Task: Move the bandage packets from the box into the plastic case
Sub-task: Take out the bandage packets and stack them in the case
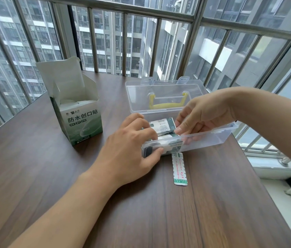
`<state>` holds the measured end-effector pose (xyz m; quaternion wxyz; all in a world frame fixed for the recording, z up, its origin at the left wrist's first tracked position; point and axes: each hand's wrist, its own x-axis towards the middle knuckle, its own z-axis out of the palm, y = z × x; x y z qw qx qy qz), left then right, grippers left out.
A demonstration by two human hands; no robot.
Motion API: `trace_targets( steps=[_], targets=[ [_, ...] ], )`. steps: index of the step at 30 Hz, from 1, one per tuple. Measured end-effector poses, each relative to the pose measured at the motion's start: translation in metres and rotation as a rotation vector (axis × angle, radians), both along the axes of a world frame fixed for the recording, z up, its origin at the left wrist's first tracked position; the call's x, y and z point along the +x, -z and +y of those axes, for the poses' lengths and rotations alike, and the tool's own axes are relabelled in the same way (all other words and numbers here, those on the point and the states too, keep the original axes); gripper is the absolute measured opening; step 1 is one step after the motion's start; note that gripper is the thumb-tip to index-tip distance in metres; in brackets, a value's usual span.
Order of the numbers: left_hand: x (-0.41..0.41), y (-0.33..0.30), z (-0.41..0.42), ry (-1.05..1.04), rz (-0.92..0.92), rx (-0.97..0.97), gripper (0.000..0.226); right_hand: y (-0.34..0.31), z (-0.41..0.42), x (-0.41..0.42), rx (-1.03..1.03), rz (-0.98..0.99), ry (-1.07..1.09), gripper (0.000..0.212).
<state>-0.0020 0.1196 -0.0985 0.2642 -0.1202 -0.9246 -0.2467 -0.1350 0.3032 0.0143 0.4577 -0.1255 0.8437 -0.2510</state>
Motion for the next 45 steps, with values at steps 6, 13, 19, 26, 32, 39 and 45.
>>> trace_targets(
  steps=[6, 13, 19, 26, 32, 39, 45],
  targets=[
    [-0.001, 0.0, 0.002, -0.026, 0.012, 0.005, 0.037, -0.005, 0.004, 0.002, -0.014, 0.029, -0.088, 0.022],
    [0.001, -0.001, 0.002, -0.049, 0.009, -0.026, 0.039, 0.005, 0.014, 0.003, -0.072, -0.053, -0.257, 0.018],
    [0.002, -0.003, 0.001, -0.042, -0.011, -0.041, 0.038, 0.009, 0.029, 0.003, -0.255, -0.058, -0.208, 0.022],
    [0.001, -0.003, 0.001, -0.011, -0.013, -0.009, 0.041, 0.015, 0.033, 0.017, -0.382, -0.011, -0.189, 0.016],
    [0.001, -0.002, 0.001, 0.011, -0.012, 0.01, 0.042, 0.017, 0.032, 0.022, -0.452, 0.122, -0.152, 0.02],
    [0.001, -0.002, -0.001, 0.022, -0.01, 0.018, 0.043, 0.02, 0.035, 0.028, -0.519, 0.222, -0.052, 0.041],
    [0.002, -0.003, -0.001, 0.042, -0.011, 0.022, 0.041, 0.02, 0.032, 0.029, -0.573, 0.174, 0.124, 0.03]
  ],
)
